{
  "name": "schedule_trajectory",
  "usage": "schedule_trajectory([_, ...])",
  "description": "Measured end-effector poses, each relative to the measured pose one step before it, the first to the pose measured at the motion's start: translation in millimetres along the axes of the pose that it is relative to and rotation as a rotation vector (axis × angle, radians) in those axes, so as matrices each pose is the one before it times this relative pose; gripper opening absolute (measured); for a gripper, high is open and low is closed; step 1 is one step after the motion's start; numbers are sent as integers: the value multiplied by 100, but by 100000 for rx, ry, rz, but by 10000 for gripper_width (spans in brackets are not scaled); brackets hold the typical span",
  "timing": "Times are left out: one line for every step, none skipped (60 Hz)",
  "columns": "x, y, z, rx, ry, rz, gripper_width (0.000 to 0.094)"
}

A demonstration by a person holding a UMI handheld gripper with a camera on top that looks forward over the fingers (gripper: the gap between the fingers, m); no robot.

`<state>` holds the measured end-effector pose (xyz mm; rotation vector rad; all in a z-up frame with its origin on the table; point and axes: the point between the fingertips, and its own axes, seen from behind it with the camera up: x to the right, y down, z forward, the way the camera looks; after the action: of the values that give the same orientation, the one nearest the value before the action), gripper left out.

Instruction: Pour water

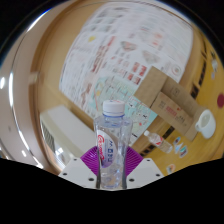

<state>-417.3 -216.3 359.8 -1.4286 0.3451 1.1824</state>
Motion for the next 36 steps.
schedule_trajectory([350, -859, 566, 961, -1362, 4846, 281])
schedule_trajectory([-220, -239, 531, 1323, -613, 5087, 281])
schedule_trajectory([920, -823, 797, 518, -2198, 4938, 280])
schedule_trajectory([510, -760, 565, 559, -1091, 5088, 281])
schedule_trajectory([543, -713, 441, 632, -1040, 5215, 282])
schedule_trajectory([506, -686, 440, 592, -1094, 4996, 281])
schedule_trajectory([518, -711, 397, 661, -1332, 4809, 282])
schedule_trajectory([519, -756, 330, 881, -1255, 4674, 282])
schedule_trajectory([554, -776, 316, 1071, -1128, 4571, 281])
schedule_trajectory([312, -576, 109, 1282, -788, 4535, 281])
schedule_trajectory([583, -964, 241, 626, -883, 4781, 283])
schedule_trajectory([541, -801, 285, 994, -793, 4417, 281])
schedule_trajectory([610, -825, 222, 1181, -740, 4363, 281])
schedule_trajectory([556, -807, 209, 1217, -637, 4420, 281])
schedule_trajectory([500, -805, 164, 1125, -705, 4429, 279])
schedule_trajectory([561, -850, 90, 1254, -665, 4504, 279])
schedule_trajectory([481, -731, -290, 1617, -491, 4435, 280])
schedule_trajectory([603, -922, 209, 1886, -988, 4491, 280])
schedule_trajectory([427, -884, 74, 1668, -751, 4267, 281])
schedule_trajectory([373, -828, 44, 1586, -775, 4178, 281])
schedule_trajectory([357, -796, 14, 1556, -643, 3917, 280])
schedule_trajectory([375, -800, -17, 1524, -537, 3530, 280])
schedule_trajectory([323, -623, -279, 1428, -44, 2952, 280])
schedule_trajectory([399, -692, -51, 1338, -140, 2891, 280])
schedule_trajectory([310, -788, 119, 1234, -76, 2647, 283])
schedule_trajectory([390, -629, -25, 1166, -80, 2210, 281])
schedule_trajectory([361, -608, -25, 1116, 13, 2086, 281])
schedule_trajectory([330, -514, -29, 882, -67, 1869, 281])
schedule_trajectory([272, -495, -49, 786, -208, 1913, 280])
schedule_trajectory([205, -467, -40, 791, -208, 1945, 281])
schedule_trajectory([218, -462, -48, 844, -99, 1894, 281])
schedule_trajectory([205, -427, -42, 829, -46, 1571, 280])
schedule_trajectory([-12, -183, -329, 950, 306, 1138, 280])
schedule_trajectory([140, -311, 168, 277, -220, 1105, 279])
schedule_trajectory([14, -227, 93, 20, 240, 672, 281])
schedule_trajectory([176, -221, 61, 30, 269, 505, 279])
